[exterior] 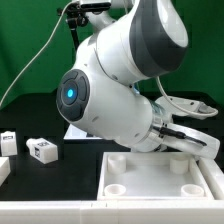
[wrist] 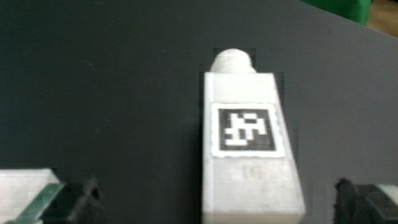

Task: Assemble one leg

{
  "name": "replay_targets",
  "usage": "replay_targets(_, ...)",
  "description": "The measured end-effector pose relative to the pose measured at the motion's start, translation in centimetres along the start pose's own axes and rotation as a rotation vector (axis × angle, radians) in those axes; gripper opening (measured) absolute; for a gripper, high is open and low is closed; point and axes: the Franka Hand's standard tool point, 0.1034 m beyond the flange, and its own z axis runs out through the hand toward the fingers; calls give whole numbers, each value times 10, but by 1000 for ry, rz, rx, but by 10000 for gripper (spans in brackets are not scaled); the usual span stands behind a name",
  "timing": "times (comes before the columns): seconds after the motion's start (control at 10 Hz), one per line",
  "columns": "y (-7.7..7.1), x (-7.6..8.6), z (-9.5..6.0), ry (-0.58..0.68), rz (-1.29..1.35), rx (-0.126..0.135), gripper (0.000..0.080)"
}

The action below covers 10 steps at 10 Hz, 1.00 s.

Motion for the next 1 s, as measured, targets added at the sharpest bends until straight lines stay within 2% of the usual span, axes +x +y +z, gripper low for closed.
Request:
replay_targets(0.3, -2, -2, 4, -2, -4, -6, 649)
replay_targets(0.7, -1, 1, 16, -4, -1, -19, 649)
replay_targets(0.8, -1, 1, 16, -4, -1, -20, 536)
replay_targets(0.9, -2, 1, 17, -4, -1, -21, 382)
replay_targets(1.0, -2, 1, 17, -4, -2, -21, 382)
